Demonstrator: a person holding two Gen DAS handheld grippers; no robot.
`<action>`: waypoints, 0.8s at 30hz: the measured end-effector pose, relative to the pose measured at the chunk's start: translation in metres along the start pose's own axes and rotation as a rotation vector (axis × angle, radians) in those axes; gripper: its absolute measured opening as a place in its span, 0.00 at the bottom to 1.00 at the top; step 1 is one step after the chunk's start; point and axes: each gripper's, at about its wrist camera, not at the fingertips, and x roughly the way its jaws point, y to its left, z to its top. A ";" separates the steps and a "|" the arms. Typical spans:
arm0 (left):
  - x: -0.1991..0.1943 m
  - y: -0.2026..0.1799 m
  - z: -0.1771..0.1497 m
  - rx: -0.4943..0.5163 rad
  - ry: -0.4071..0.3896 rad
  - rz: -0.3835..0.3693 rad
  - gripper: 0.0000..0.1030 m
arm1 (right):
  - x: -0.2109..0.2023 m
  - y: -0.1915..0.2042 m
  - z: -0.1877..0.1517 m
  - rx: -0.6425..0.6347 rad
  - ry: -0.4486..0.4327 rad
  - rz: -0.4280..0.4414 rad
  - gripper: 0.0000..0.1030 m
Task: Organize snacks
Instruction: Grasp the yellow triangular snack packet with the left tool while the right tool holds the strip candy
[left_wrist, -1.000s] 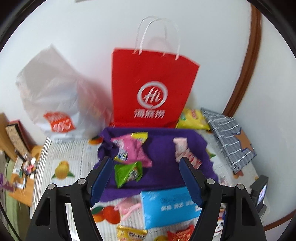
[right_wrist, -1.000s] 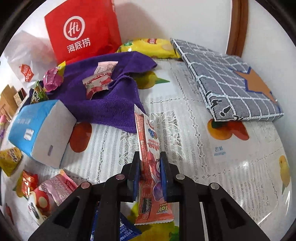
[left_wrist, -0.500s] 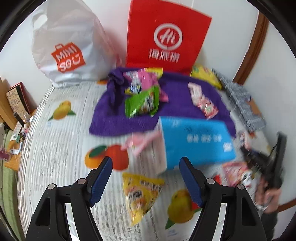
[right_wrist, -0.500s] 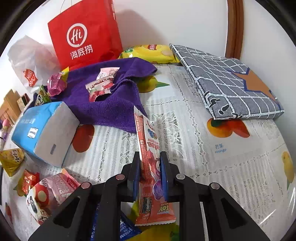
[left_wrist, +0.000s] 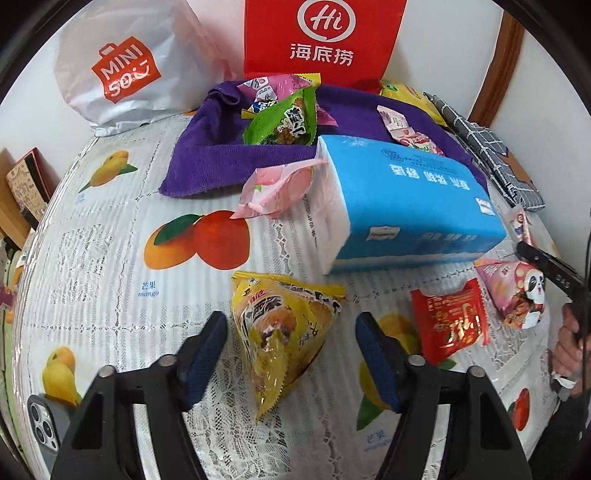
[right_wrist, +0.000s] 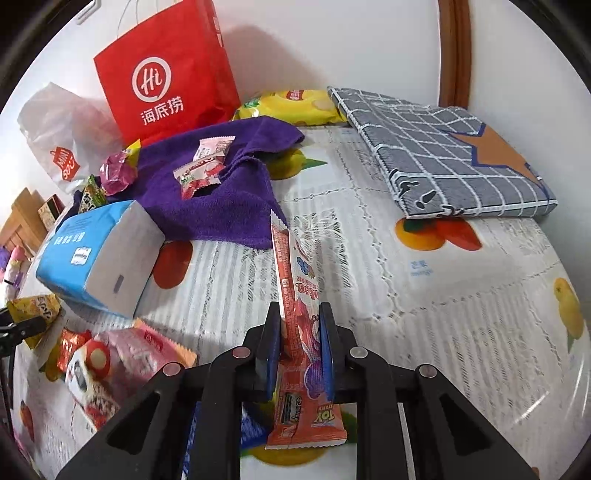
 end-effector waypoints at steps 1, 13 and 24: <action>0.001 0.000 -0.001 0.002 -0.003 0.005 0.53 | 0.000 0.000 -0.002 -0.006 0.002 -0.004 0.19; 0.005 0.000 -0.011 -0.013 -0.160 -0.023 0.42 | 0.004 0.002 -0.007 -0.013 -0.001 -0.023 0.19; 0.008 -0.003 -0.012 -0.009 -0.156 0.000 0.43 | 0.004 -0.004 -0.007 0.011 -0.002 0.030 0.25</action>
